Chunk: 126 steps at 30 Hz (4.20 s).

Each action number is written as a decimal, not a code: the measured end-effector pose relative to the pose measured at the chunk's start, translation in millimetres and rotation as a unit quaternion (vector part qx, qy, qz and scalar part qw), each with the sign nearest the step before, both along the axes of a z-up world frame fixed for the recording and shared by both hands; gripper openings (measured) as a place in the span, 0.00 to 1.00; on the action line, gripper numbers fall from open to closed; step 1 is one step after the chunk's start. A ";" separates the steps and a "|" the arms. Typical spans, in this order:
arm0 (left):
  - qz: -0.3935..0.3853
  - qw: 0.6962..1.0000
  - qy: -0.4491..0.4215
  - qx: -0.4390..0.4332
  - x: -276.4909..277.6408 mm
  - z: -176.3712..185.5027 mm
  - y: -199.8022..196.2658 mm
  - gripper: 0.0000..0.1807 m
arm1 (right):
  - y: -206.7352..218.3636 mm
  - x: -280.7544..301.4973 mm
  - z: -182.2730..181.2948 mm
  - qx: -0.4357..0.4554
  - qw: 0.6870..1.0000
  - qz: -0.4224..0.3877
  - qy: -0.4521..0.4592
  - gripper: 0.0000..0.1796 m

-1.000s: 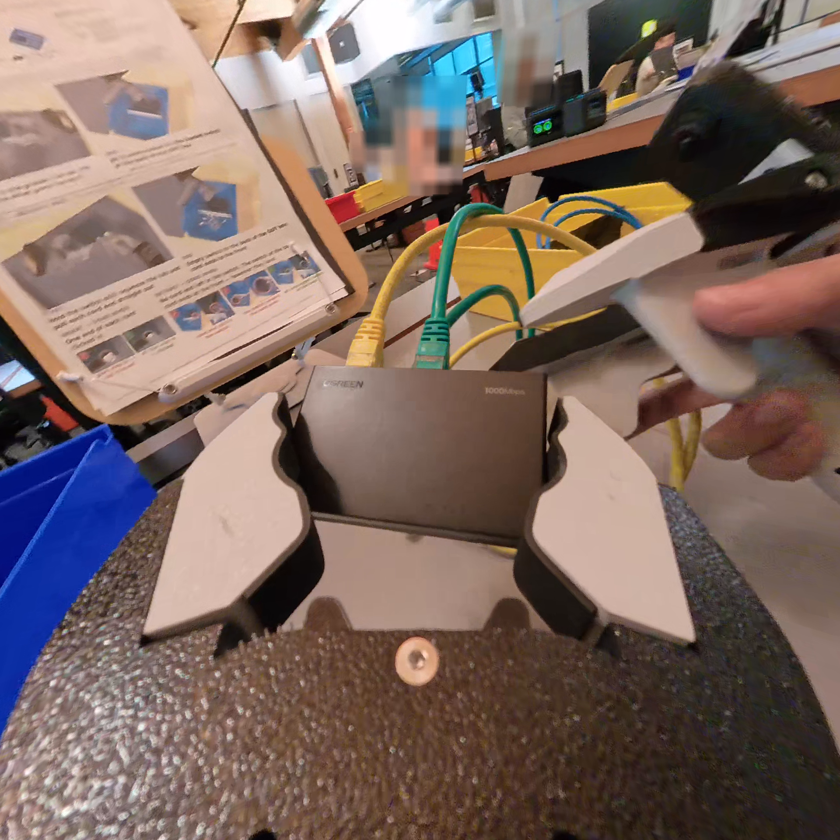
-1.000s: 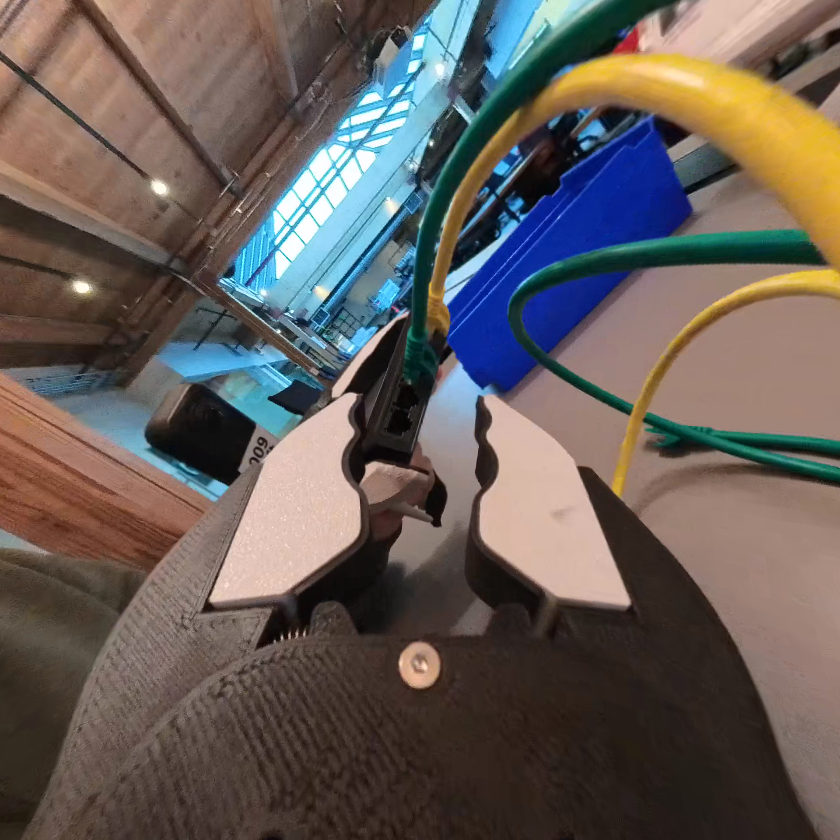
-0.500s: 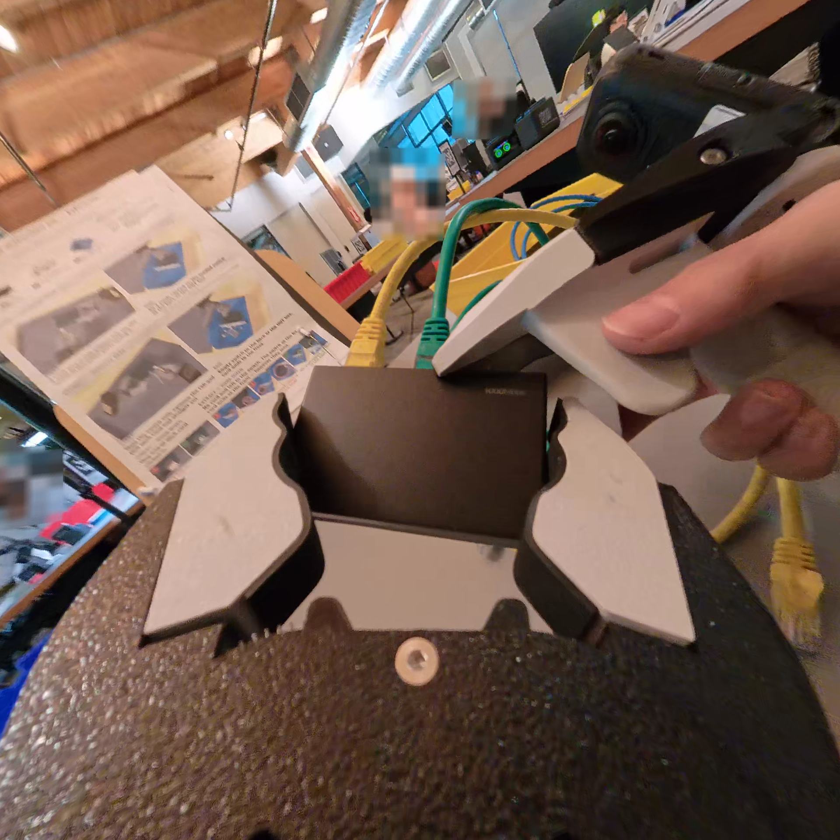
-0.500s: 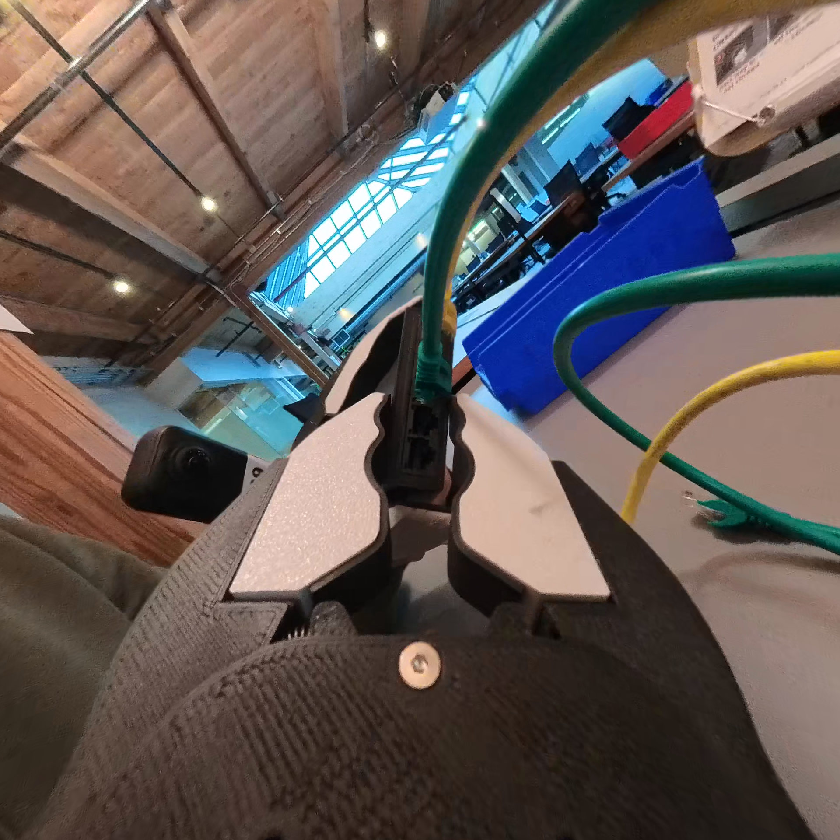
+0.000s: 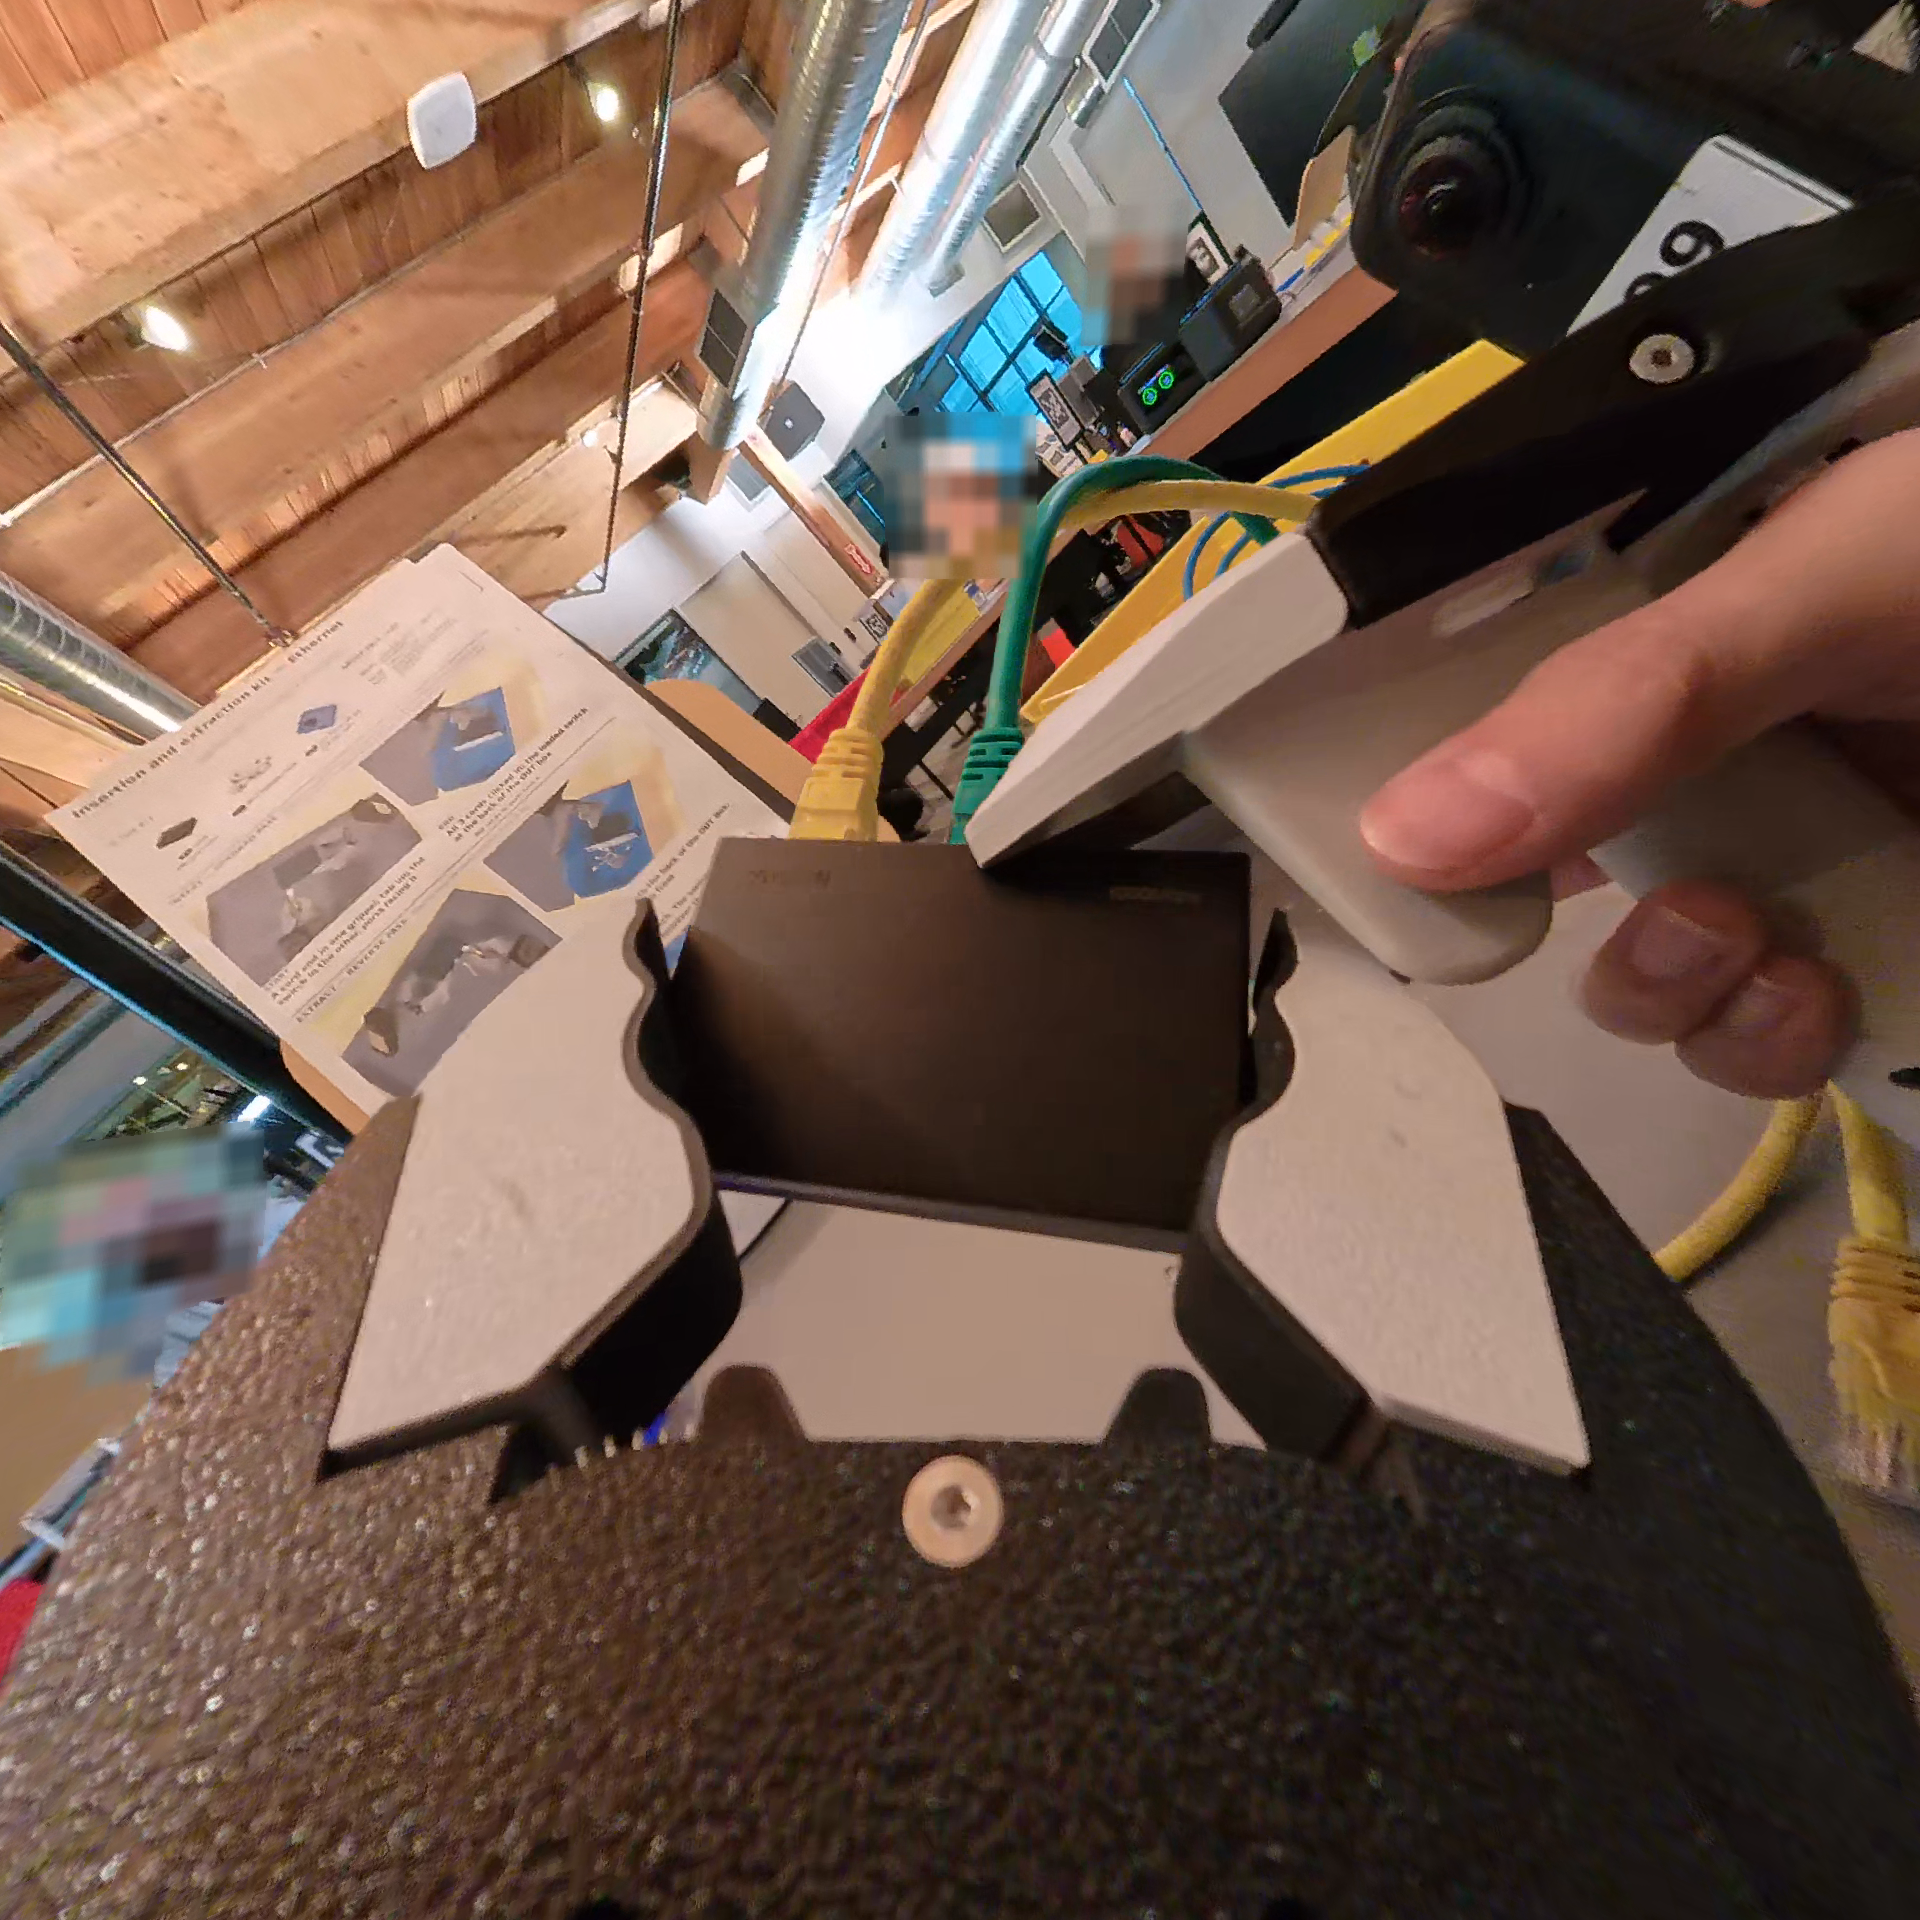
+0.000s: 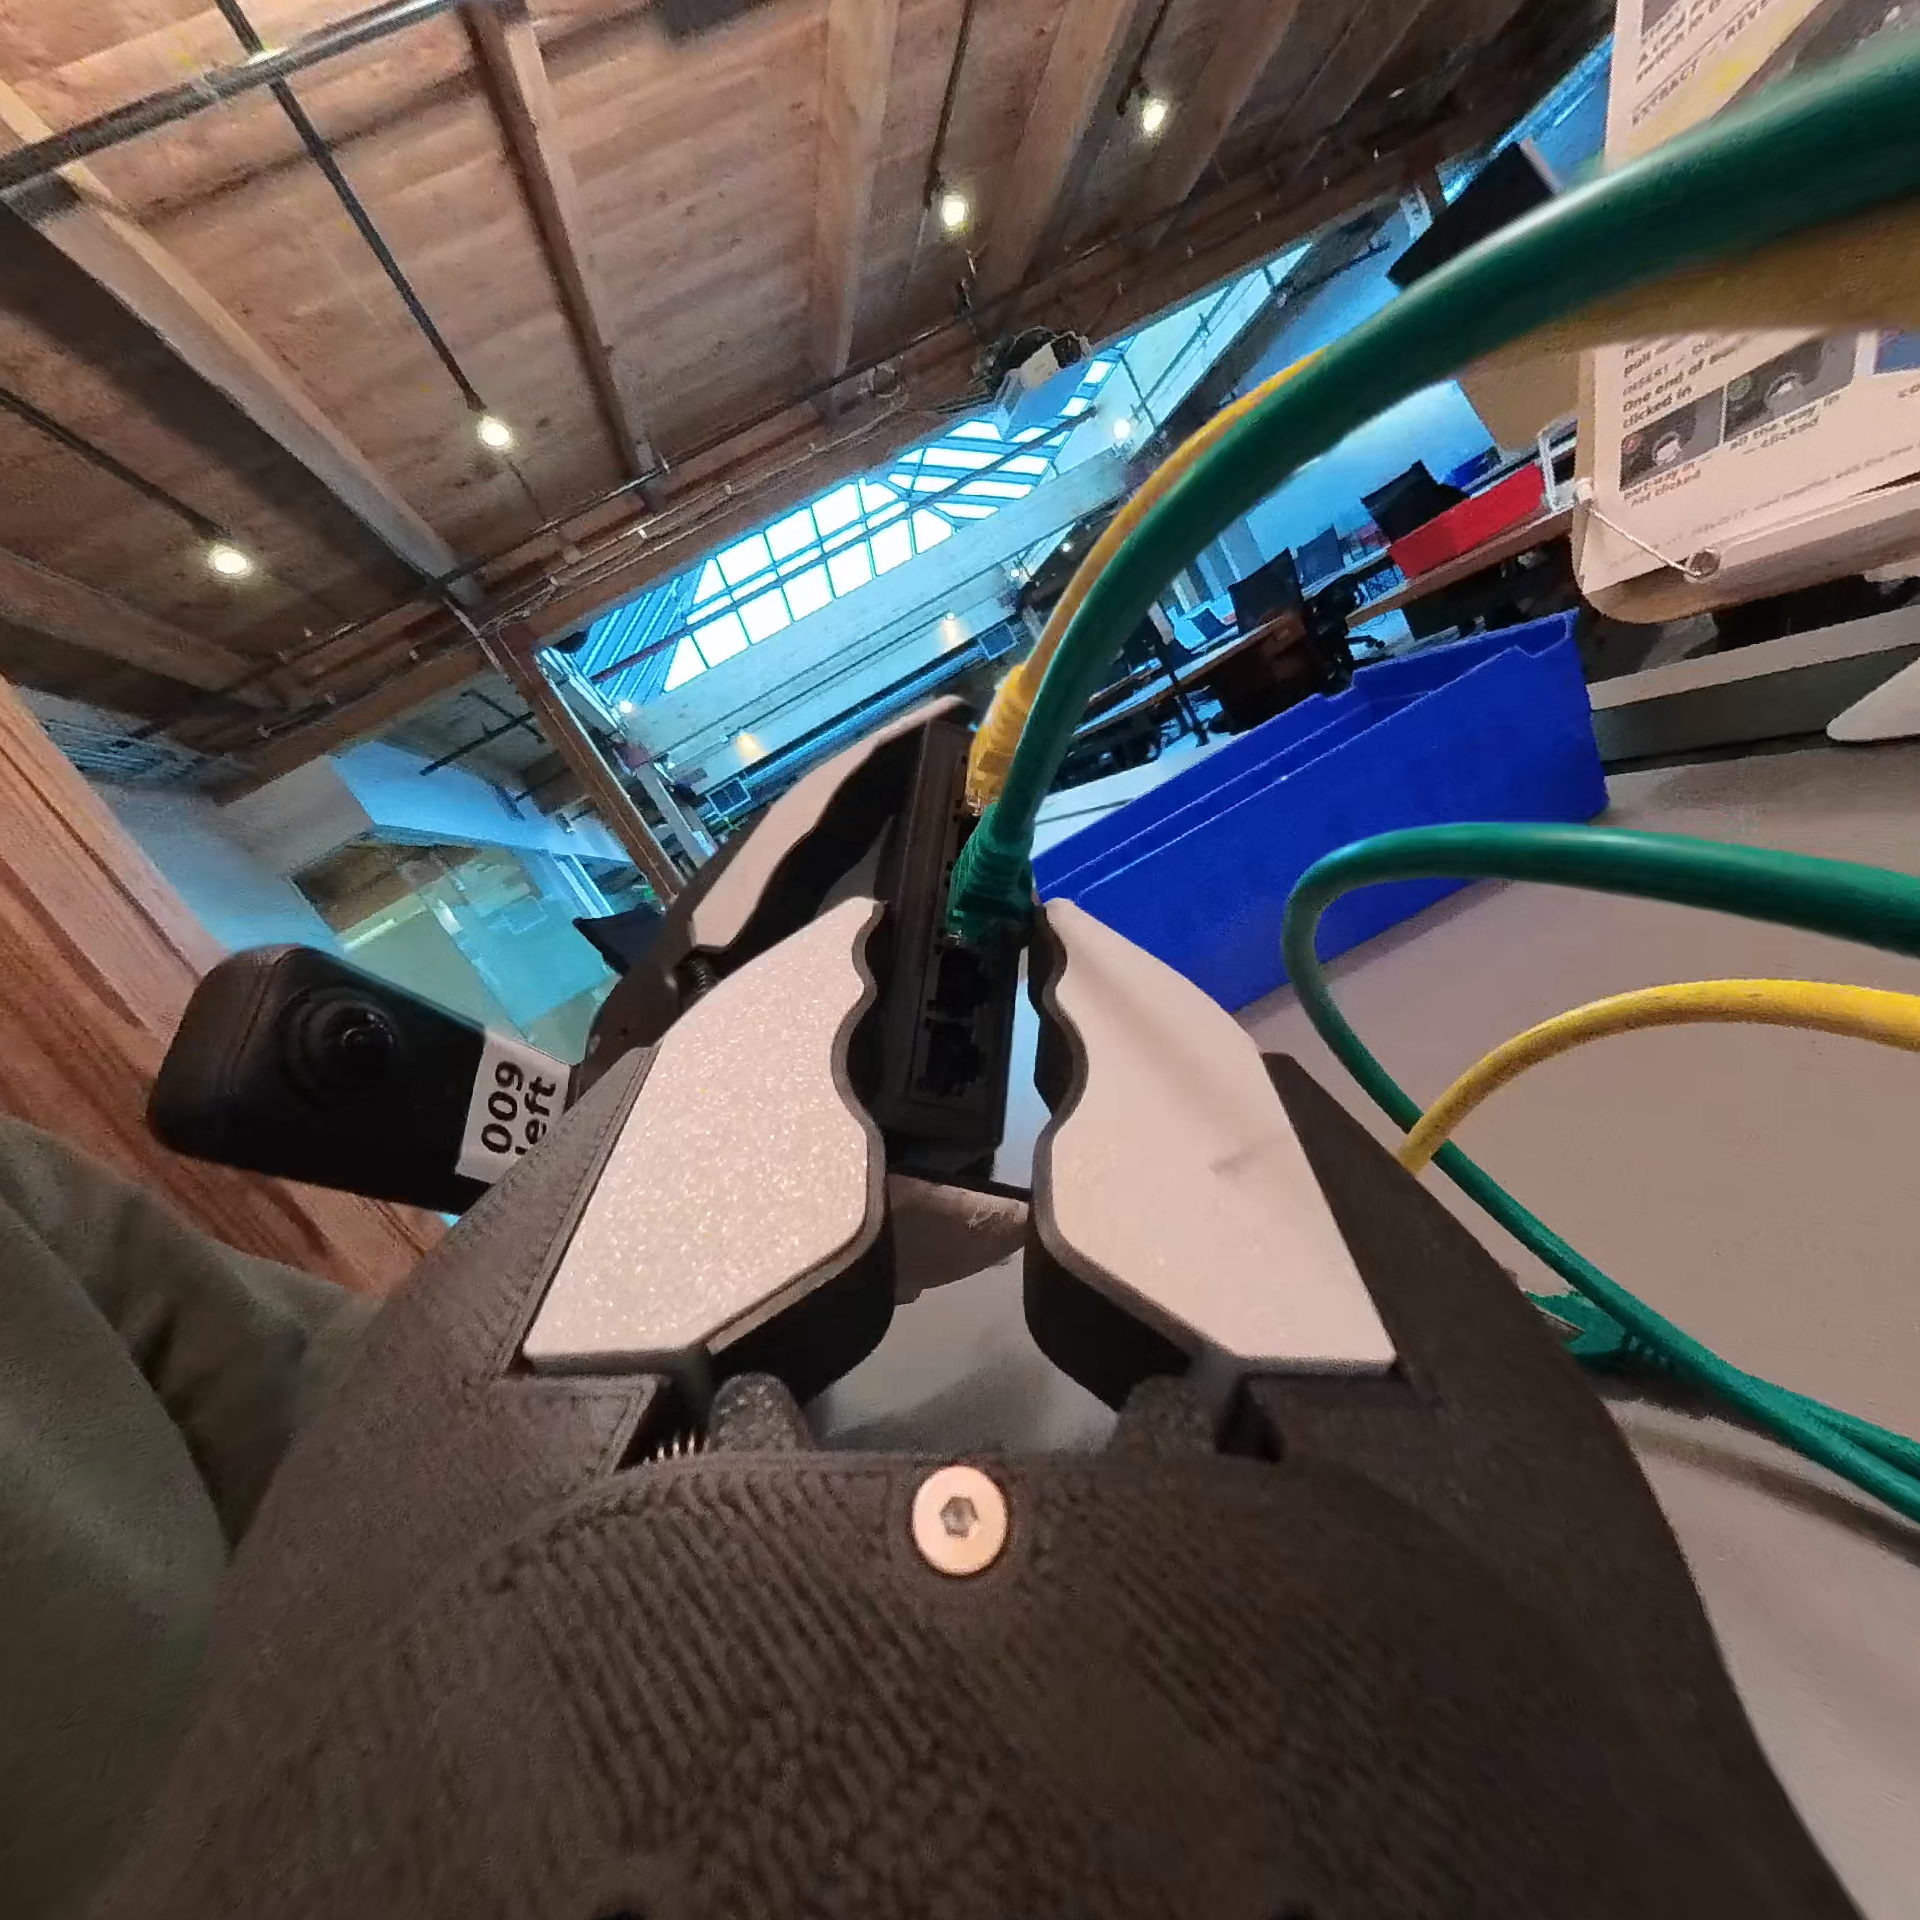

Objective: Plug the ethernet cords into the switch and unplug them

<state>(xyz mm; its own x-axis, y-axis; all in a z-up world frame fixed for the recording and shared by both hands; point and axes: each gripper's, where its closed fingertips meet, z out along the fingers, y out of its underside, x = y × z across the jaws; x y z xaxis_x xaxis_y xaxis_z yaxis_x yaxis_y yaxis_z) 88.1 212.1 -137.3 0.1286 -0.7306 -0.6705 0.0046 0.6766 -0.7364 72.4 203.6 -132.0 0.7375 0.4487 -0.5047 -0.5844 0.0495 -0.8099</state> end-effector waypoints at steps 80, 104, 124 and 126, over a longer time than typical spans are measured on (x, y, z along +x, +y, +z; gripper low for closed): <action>0.022 0.997 -0.046 0.049 6.9 -8.4 -13.0 0.59 | -9.2 10.5 -8.7 0.002 0.999 0.009 -0.036 0.08; 0.110 0.993 0.043 0.015 18.5 -42.4 10.1 0.59 | -2.3 17.4 -28.3 -0.094 0.958 -0.054 -0.267 0.08; 0.096 0.988 0.116 -0.033 21.6 -61.6 11.3 0.59 | 1.6 24.2 -43.0 -0.148 0.953 -0.030 -0.262 0.09; 0.106 0.987 0.116 -0.021 21.0 -60.0 12.6 0.60 | 1.4 23.7 -41.6 -0.154 0.951 -0.029 -0.266 0.10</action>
